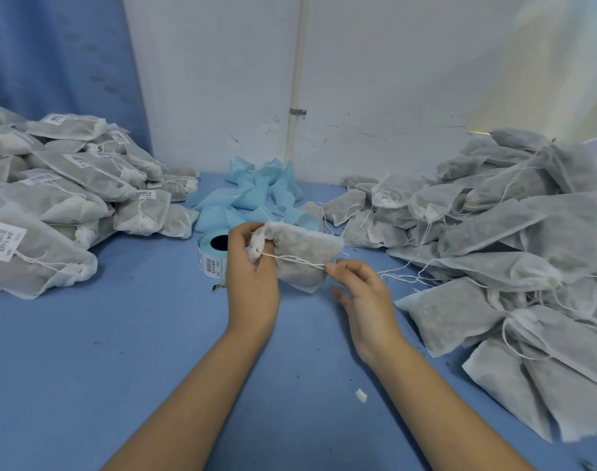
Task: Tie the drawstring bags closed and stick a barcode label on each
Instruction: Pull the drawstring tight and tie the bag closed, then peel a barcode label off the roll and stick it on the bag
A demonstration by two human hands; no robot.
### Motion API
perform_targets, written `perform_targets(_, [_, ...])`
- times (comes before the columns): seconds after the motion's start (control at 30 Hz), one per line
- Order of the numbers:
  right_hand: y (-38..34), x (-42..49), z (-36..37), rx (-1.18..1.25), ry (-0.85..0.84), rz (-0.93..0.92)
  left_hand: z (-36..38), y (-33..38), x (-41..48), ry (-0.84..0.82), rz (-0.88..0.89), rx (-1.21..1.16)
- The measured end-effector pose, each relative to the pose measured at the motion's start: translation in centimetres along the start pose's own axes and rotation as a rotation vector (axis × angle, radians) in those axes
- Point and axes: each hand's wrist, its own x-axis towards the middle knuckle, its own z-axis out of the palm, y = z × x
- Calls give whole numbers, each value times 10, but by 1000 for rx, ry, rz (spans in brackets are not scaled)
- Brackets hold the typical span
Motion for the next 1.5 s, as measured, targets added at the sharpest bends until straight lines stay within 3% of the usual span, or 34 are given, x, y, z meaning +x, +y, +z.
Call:
perform_targets(0.2, [5,2,1,72,-2,13,-1,-4,5,-22,-170,-17])
perform_targets(0.33, [5,3,1,75,50,26,3,-2,6,-86,-403,-367])
perform_targets(0.47, [4,4,1,168,62,57,7,-5,0,-62,-477,-574])
perform_targets(0.6, [6,3,5,293,16,122,14,-8,-10,-128,-432,-309])
perform_targets(0.7, [9,0,9,242,-3,109,15,-8,-14,-175,-382,-197])
perform_targets(0.83, [10,-3,10,82,-30,40,10,-11,-11,-129,-439,-222])
perform_targets(1.0, [18,-2,11,-285,-2,-49,0,-10,2,-16,-504,-288])
perform_targets(1.1, [21,3,13,-352,26,19,-14,-11,9,-25,-365,-65])
perform_targets(1.27, [20,5,10,-375,-61,84,-35,-14,11,-214,-64,385])
perform_targets(1.5, [22,1,8,-351,-117,23,-36,-25,12,-182,-63,551])
